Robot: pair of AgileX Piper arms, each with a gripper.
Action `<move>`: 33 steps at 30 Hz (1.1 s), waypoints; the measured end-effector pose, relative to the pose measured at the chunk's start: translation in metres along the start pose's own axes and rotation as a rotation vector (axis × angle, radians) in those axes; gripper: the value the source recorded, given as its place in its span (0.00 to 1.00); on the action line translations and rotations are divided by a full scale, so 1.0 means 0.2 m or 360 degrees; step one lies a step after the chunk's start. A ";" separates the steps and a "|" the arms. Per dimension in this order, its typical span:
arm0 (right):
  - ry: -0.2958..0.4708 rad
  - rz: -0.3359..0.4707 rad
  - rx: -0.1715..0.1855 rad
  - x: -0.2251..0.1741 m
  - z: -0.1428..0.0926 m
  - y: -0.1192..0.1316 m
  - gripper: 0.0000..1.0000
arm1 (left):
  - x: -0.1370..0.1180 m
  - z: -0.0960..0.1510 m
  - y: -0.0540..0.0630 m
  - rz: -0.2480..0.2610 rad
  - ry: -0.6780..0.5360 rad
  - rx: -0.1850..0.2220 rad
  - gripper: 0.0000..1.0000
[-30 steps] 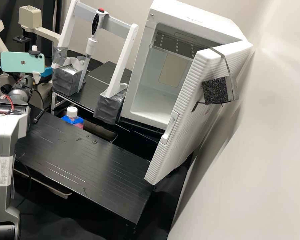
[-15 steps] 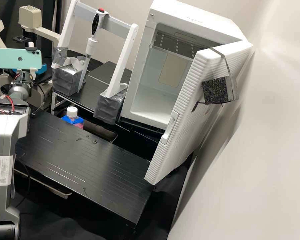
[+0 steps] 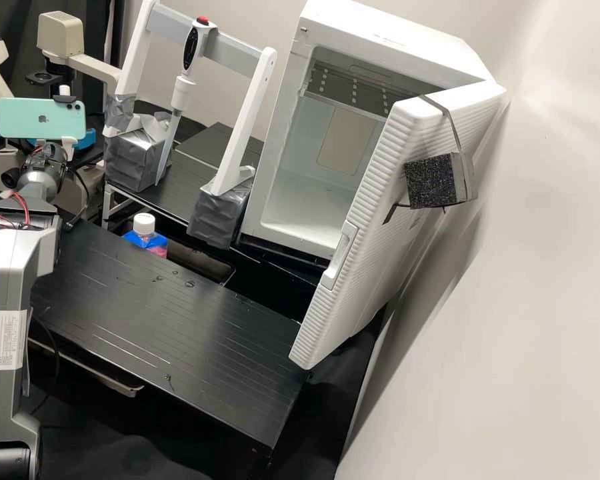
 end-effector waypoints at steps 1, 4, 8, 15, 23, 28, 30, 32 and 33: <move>0.0006 -0.0004 0.0009 0.00 0.00 0.00 1.00 | 0.00 0.00 0.00 0.0000 0.0000 0.0000 1.00; 0.0018 -0.0013 0.0021 0.00 -0.01 0.00 1.00 | 0.00 0.00 0.00 0.0000 0.0000 0.0000 1.00; 0.0013 -0.0009 0.0041 0.00 0.00 0.00 1.00 | 0.00 0.00 0.00 0.0000 0.0000 0.0000 1.00; -0.0008 -0.0019 0.0031 -0.02 0.02 -0.02 1.00 | 0.00 0.00 0.00 0.0000 0.0000 0.0000 1.00; 0.0032 0.0012 0.0032 -0.16 0.03 0.03 1.00 | 0.00 0.00 0.00 0.0000 0.0000 0.0000 1.00; 0.0057 -0.0017 0.0015 -0.27 0.02 0.04 1.00 | 0.00 0.00 0.00 0.0000 0.0000 0.0000 1.00; 0.0078 -0.0014 0.0005 -0.31 0.02 0.04 1.00 | 0.00 0.00 0.00 0.0000 0.0000 0.0000 1.00; 0.0102 0.0000 0.0004 -0.37 0.02 0.04 1.00 | 0.00 0.00 0.00 0.0000 0.0000 0.0000 1.00; 0.0117 0.0012 -0.0005 -0.39 0.02 0.04 1.00 | 0.00 0.00 0.00 0.0000 0.0000 0.0000 1.00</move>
